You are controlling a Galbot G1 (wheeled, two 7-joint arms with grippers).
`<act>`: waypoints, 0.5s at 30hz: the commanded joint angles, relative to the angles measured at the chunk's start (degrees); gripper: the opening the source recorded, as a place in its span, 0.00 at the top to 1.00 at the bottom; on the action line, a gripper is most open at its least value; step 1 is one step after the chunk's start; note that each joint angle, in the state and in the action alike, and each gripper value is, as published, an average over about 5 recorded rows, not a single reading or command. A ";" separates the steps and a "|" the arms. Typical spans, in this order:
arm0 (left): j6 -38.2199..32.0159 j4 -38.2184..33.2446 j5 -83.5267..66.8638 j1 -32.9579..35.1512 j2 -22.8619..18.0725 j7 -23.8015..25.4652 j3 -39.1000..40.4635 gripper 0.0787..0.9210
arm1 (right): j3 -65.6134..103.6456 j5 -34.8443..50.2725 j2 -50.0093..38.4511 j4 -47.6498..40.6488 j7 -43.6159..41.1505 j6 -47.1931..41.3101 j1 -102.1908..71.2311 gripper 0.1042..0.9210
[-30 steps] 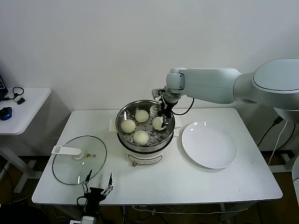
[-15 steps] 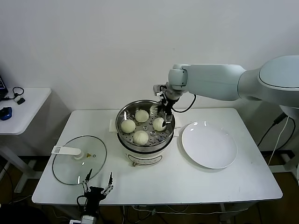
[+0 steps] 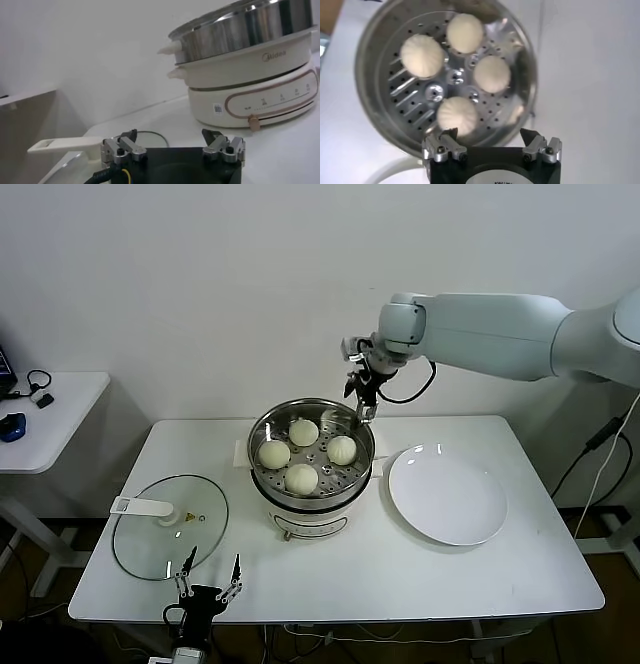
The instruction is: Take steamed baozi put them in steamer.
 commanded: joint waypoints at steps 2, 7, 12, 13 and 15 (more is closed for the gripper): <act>0.84 -0.44 -0.37 -0.25 -1.49 -0.01 -0.18 0.12 | 10.90 -2.25 -10.60 6.88 15.40 -6.16 0.51 0.12; 1.31 -0.26 -0.52 -0.60 -1.31 -0.06 -0.38 0.12 | 17.95 -2.45 -15.70 10.61 22.76 -7.16 -2.37 0.12; 1.89 -0.11 -0.57 -0.83 -1.27 -0.21 -0.51 0.12 | 26.59 -2.41 -21.27 16.45 28.94 -8.26 -7.54 0.12; 1.98 -0.14 -0.57 -0.83 -1.28 -0.24 -0.54 0.12 | 28.53 -2.40 -22.46 17.80 30.05 -8.45 -8.82 0.12; 2.14 -0.20 -0.56 -0.81 -1.34 -0.29 -0.64 0.12 | 32.60 -2.35 -25.00 20.72 32.26 -8.79 -11.76 0.12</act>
